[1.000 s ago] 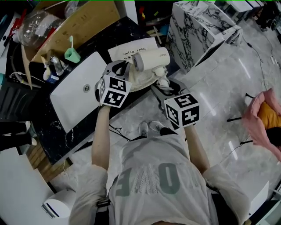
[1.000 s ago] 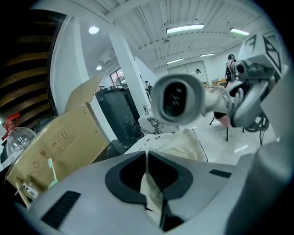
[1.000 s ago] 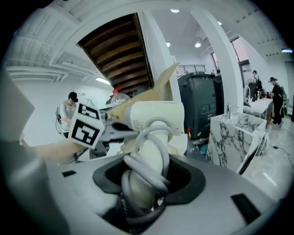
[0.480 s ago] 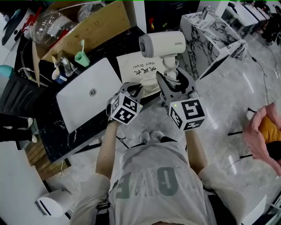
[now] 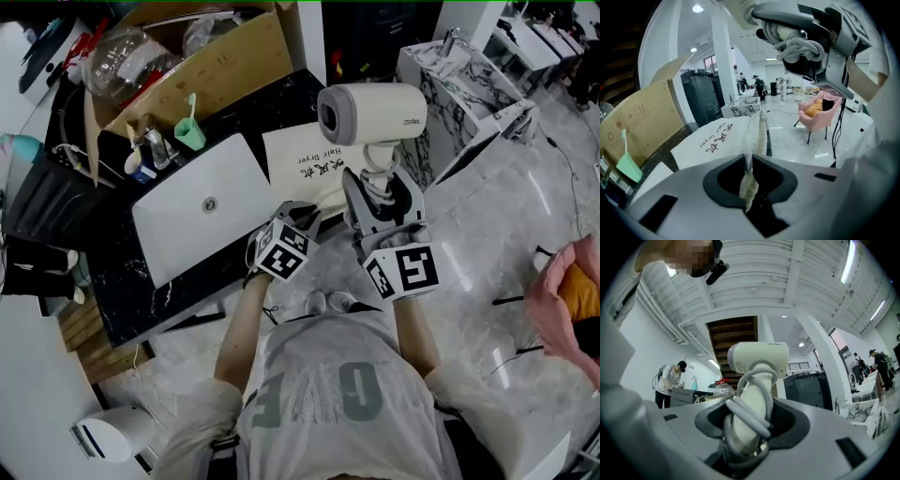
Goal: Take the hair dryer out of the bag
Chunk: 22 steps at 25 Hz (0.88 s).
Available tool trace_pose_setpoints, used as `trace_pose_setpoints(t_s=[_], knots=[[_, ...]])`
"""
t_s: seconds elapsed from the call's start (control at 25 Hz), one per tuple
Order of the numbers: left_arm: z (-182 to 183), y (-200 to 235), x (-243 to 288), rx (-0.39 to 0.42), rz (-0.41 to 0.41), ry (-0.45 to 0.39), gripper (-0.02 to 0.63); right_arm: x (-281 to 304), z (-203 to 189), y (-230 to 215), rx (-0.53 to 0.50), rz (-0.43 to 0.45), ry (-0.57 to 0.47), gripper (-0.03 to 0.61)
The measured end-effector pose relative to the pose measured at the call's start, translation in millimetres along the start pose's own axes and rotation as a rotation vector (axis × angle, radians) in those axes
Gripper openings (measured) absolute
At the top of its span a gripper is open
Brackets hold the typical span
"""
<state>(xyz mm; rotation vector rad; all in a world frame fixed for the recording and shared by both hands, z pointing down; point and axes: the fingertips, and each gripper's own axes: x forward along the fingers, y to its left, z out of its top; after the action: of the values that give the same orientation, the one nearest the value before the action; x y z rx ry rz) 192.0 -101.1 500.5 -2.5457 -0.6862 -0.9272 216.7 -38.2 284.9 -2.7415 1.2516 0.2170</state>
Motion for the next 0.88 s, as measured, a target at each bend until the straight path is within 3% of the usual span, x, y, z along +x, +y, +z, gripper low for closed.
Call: trace_pose_setpoints(t_s=[0.12, 0.24, 0.4, 0.48, 0.6, 0.72, 0.88], knots=[[3.0, -1.2, -1.5, -0.037, 0.001, -0.031, 0.06, -0.8, -1.9, -1.4, 0.004, 0.001, 0.004, 0.229], [14.4, 1.7, -9.5, -0.099, 0.002, -0.095, 0.16, -0.1, -3.0, -1.1, 0.0, 0.005, 0.008, 0.229], [50.1, 22.5, -39.7, -0.174, 0.031, -0.233, 0.197, 5.8, -0.8, 2.0, -0.009, 0.017, 0.005, 0.229], [77.8, 43.1, -65.5, -0.196, 0.084, -0.329, 0.202, 9.8, 3.6, 4.2, -0.012, 0.029, -0.001, 0.229], [122.3, 84.4, -125.3, -0.228, 0.253, -0.531, 0.202, 19.7, 12.9, 9.9, -0.027, 0.053, -0.019, 0.229], [149.2, 116.8, -204.3, -0.207, 0.54, -0.743, 0.202, 32.5, 18.7, 19.7, -0.049, 0.082, -0.037, 0.229], [142.2, 120.8, -280.2, -0.185, 0.837, -0.858, 0.195, 42.9, 22.6, 39.3, -0.038, 0.128, -0.059, 0.229]])
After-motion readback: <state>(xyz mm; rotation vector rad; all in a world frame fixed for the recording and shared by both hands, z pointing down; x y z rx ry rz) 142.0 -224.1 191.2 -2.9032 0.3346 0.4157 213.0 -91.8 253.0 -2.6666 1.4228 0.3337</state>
